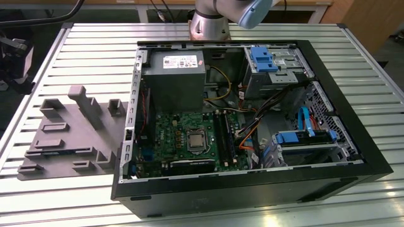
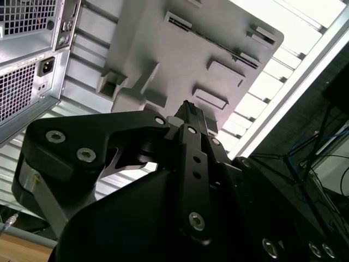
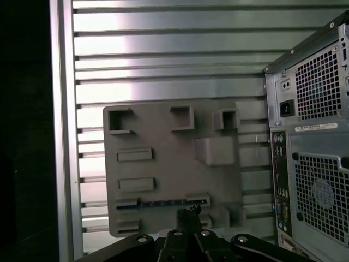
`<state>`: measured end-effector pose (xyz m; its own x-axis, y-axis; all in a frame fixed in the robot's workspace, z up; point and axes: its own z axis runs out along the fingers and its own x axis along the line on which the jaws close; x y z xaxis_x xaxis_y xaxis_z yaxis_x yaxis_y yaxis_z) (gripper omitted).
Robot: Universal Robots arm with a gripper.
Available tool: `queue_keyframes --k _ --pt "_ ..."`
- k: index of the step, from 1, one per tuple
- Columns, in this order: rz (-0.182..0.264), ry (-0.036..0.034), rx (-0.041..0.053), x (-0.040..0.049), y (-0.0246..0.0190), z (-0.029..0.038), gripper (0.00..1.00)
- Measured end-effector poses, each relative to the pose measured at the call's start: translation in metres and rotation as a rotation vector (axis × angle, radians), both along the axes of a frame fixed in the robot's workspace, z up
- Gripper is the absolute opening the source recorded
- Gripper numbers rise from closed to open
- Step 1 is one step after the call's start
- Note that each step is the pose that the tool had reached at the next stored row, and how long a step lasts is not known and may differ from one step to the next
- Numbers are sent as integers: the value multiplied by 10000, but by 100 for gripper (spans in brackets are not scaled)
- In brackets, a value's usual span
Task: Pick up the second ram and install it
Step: 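Reach for the second ram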
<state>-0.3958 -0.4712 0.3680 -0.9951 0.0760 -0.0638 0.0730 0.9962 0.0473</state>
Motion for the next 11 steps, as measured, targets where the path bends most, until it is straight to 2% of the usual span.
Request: queue_keyframes --k 11 --pt "0 -1 1 -39 -23 -30 11"
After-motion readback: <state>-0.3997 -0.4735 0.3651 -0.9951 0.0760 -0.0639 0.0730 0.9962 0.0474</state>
